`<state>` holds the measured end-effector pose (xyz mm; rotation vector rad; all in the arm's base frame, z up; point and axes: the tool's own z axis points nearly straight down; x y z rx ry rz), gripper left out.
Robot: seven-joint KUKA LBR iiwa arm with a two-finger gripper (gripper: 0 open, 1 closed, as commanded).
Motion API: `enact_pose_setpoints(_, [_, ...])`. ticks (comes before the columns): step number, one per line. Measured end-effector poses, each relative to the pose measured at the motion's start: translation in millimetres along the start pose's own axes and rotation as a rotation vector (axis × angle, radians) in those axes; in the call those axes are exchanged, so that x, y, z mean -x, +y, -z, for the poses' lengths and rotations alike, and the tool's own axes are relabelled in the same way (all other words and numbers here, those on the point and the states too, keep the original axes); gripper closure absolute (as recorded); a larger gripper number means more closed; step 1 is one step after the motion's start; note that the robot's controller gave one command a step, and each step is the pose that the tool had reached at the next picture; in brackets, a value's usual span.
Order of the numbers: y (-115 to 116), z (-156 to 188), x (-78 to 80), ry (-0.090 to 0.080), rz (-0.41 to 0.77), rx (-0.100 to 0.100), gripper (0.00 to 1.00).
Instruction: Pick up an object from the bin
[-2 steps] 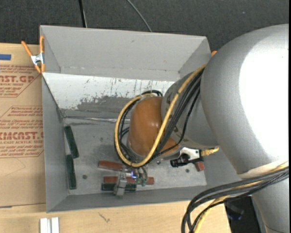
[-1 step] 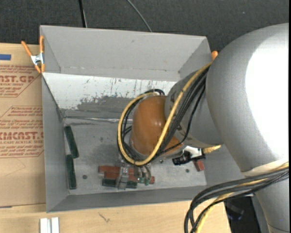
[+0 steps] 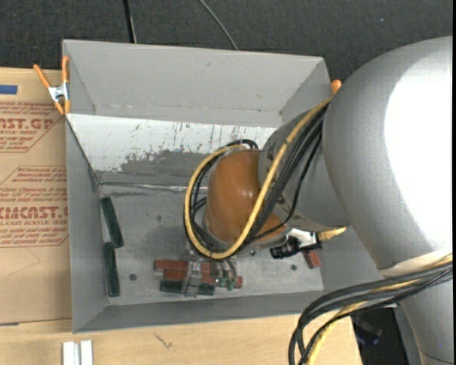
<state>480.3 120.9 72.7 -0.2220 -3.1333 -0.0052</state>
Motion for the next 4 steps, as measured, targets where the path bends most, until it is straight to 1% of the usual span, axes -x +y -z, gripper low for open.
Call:
enact_pose_setpoints(2, [-0.5,10.0,-0.6,0.000,0.000,-0.002,1.00])
enact_pose_setpoints(3, [-1.6,31.2,-2.7,0.008,0.000,-0.006,1.00])
enact_pose_setpoints(4, [-0.6,109.3,-0.3,-0.002,-0.001,-0.002,1.00])
